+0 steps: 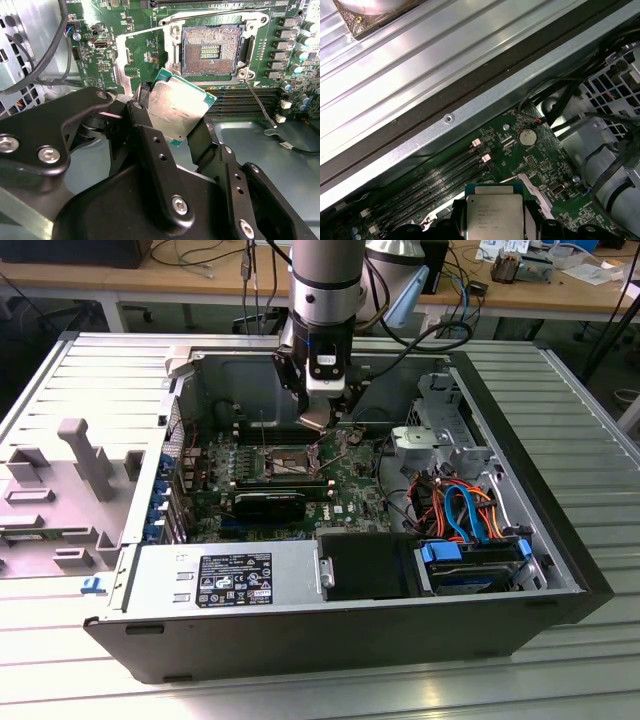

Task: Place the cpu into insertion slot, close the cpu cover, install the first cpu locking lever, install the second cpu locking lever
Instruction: 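Place the cpu into insertion slot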

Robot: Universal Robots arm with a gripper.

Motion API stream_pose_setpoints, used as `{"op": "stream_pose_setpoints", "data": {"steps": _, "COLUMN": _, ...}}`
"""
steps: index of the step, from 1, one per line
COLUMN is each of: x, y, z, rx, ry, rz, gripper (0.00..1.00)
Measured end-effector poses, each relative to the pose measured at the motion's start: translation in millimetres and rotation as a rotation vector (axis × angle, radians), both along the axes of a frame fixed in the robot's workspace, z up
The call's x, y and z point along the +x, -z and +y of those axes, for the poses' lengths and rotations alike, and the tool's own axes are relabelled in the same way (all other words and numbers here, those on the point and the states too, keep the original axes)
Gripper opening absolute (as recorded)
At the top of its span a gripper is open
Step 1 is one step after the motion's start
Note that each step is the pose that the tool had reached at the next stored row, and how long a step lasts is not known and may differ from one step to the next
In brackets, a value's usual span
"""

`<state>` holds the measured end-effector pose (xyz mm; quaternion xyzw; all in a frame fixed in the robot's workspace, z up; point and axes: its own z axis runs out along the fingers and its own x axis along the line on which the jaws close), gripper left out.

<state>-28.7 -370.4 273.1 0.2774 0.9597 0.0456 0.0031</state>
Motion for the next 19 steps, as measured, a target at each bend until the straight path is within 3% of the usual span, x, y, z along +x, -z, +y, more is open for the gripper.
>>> {"op": "stream_pose_setpoints", "data": {"steps": 19, "x": 0.0, "y": 0.4, "z": -0.6, "rx": 0.0000, "ry": 0.015, "rz": 0.0000, "gripper": 0.55}}
